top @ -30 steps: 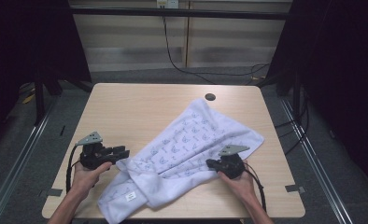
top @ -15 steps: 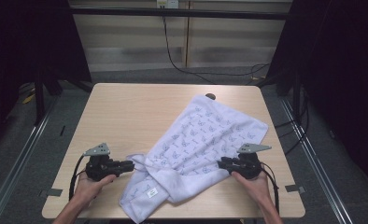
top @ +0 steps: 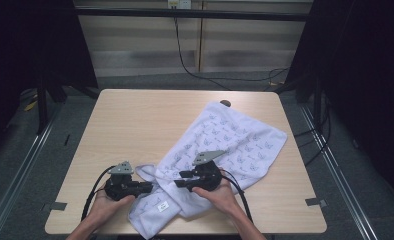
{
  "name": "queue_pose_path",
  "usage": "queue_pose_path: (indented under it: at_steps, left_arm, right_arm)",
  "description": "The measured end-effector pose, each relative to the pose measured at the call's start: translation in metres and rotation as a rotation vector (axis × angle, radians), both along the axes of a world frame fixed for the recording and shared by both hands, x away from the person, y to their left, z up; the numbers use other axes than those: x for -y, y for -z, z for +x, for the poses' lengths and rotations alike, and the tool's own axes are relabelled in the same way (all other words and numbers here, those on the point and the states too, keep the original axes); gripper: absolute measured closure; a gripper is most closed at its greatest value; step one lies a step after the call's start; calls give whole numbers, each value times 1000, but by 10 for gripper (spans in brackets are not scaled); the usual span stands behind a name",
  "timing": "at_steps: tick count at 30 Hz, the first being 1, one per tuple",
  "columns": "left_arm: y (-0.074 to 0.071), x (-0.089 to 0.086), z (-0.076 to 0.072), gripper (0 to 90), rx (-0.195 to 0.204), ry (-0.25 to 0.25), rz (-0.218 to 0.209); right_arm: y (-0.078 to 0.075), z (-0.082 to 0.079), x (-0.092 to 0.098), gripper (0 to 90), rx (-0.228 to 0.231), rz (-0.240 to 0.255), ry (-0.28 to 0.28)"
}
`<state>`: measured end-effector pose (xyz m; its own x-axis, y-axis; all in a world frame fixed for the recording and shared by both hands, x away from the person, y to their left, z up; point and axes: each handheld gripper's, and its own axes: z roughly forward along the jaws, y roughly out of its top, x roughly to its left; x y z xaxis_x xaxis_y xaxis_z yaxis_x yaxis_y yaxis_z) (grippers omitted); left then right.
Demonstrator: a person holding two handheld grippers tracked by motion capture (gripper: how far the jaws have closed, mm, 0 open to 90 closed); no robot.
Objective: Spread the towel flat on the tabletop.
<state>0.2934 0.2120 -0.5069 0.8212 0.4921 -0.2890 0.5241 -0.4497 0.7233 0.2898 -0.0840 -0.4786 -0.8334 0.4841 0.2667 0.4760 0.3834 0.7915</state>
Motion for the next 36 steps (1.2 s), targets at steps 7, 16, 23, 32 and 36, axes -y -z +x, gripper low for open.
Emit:
queue_pose_path:
  at_steps: [7,16,23,32,36]
  left_arm:
    - [0,-2,1,801,5,-2,1]
    - [-1,-7,5,802,27,-45,21]
    - [0,-9,11,803,42,-83,21]
    - [-1,-5,16,801,68,-87,55]
    - [-8,-3,14,711,55,-80,20]
  right_arm:
    - [8,-2,-15,846,-7,-5,-50]
    - [-16,-25,65,882,69,42,125]
    - [-18,-62,135,880,68,29,247]
    - [5,-101,179,819,-16,-52,322]
    - [3,-102,183,727,-11,-33,334]
